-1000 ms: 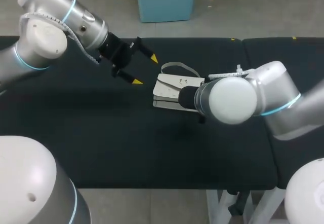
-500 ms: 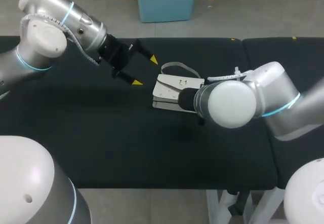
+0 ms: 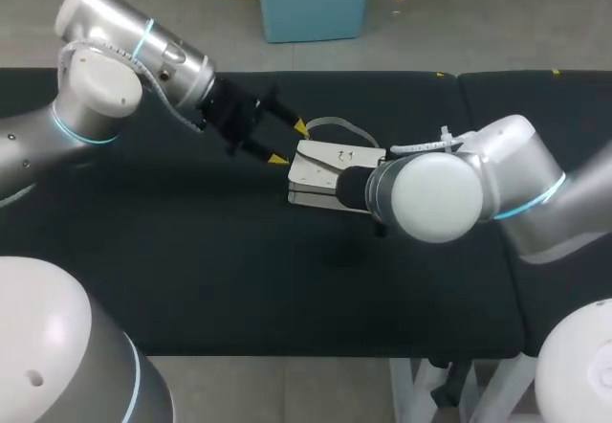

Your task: Pick up the bag, open it, inspect its contents, close it, and place it on the opposite side

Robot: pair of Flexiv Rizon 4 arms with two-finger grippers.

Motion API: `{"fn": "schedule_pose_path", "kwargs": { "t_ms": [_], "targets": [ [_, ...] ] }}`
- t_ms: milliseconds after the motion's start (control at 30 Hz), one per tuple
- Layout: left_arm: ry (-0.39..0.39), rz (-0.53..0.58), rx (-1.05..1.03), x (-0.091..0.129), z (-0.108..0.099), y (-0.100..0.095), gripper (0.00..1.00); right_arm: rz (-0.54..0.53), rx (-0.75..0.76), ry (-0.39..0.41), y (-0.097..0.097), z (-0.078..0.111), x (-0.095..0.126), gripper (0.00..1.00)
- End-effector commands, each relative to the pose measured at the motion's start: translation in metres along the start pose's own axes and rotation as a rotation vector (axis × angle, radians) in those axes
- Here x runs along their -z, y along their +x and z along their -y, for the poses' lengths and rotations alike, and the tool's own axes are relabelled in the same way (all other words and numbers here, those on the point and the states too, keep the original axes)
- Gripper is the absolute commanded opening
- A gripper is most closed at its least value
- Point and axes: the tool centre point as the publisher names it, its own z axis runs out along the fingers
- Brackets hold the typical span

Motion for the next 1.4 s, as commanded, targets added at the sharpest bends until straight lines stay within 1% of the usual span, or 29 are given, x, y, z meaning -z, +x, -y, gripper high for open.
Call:
{"fn": "schedule_pose_path", "kwargs": {
  "t_ms": [33,67,100,133,200,233,267,300,367,400,467,600,700,933,1100,1133,1167,1233,1267,1300,1333,1400],
  "targets": [
    [0.028,0.0,-0.011,-0.011,-0.003,0.0,0.73,0.012,-0.001,-0.012,0.004,0.002,-0.002,0.0],
    [0.029,0.0,-0.011,-0.012,-0.001,0.001,0.73,0.012,-0.001,-0.012,0.004,0.002,-0.002,0.0],
    [0.032,0.001,-0.008,-0.014,0.0,0.001,0.69,0.012,-0.001,-0.012,0.004,0.002,-0.002,0.0],
    [0.057,-0.002,-0.001,-0.015,0.0,0.001,0.67,0.012,-0.001,-0.012,0.004,0.002,-0.002,0.0],
    [0.078,0.002,0.008,-0.016,0.001,0.002,0.65,0.012,-0.001,-0.012,0.004,0.002,-0.002,0.0],
    [0.107,-0.001,0.011,-0.016,0.003,0.002,0.62,0.012,-0.001,-0.012,0.004,0.002,-0.002,0.0],
    [0.113,-0.005,0.014,-0.017,0.004,0.002,0.59,0.012,-0.001,-0.012,0.004,0.002,-0.002,0.0],
    [0.108,-0.01,0.014,-0.018,0.005,0.002,0.59,0.012,-0.001,-0.012,0.004,0.002,-0.002,0.0],
    [0.124,-0.027,0.025,-0.022,0.006,0.002,0.56,0.012,-0.001,-0.012,0.004,0.002,-0.002,0.0],
    [0.112,-0.034,0.028,-0.025,0.006,0.003,0.56,0.012,-0.001,-0.012,0.004,0.002,-0.002,0.0],
    [0.125,-0.041,0.036,-0.028,0.005,0.003,0.57,0.012,-0.001,-0.012,0.004,0.002,-0.002,0.0],
    [0.111,-0.046,0.036,-0.037,0.005,0.005,0.52,0.012,-0.001,-0.012,0.004,0.002,-0.002,0.0],
    [0.093,-0.039,0.034,-0.042,0.004,0.005,0.53,0.012,-0.001,-0.012,0.004,0.002,-0.002,0.0],
    [0.09,-0.023,0.027,-0.05,0.004,0.008,0.51,0.012,-0.001,-0.012,0.004,0.002,-0.002,0.0],
    [0.038,-0.024,-0.003,-0.057,0.006,0.005,0.48,0.012,-0.001,-0.012,0.004,0.002,-0.002,0.0],
    [0.013,-0.022,-0.005,-0.059,0.005,0.004,0.46,0.012,-0.001,-0.012,0.004,0.002,-0.002,0.0],
    [0.006,-0.026,-0.002,-0.062,0.004,0.003,0.43,0.012,-0.001,-0.012,0.004,0.002,-0.002,0.0],
    [-0.036,-0.024,0.002,-0.064,0.002,0.001,0.33,0.012,-0.001,-0.012,0.004,0.002,-0.002,0.0],
    [-0.038,-0.023,0.01,-0.065,0.001,0.001,0.31,0.012,-0.001,-0.012,0.004,0.002,-0.002,0.0],
    [-0.059,-0.02,0.013,-0.065,0.0,0.0,0.24,0.012,-0.001,-0.012,0.004,0.002,-0.002,0.0],
    [-0.069,-0.017,0.014,-0.065,-0.001,0.0,0.2,0.012,-0.001,-0.012,0.004,0.002,-0.002,0.0],
    [-0.077,-0.011,0.034,-0.064,-0.004,-0.002,0.06,0.012,-0.001,-0.012,0.004,0.002,-0.002,0.0]
  ]
}}
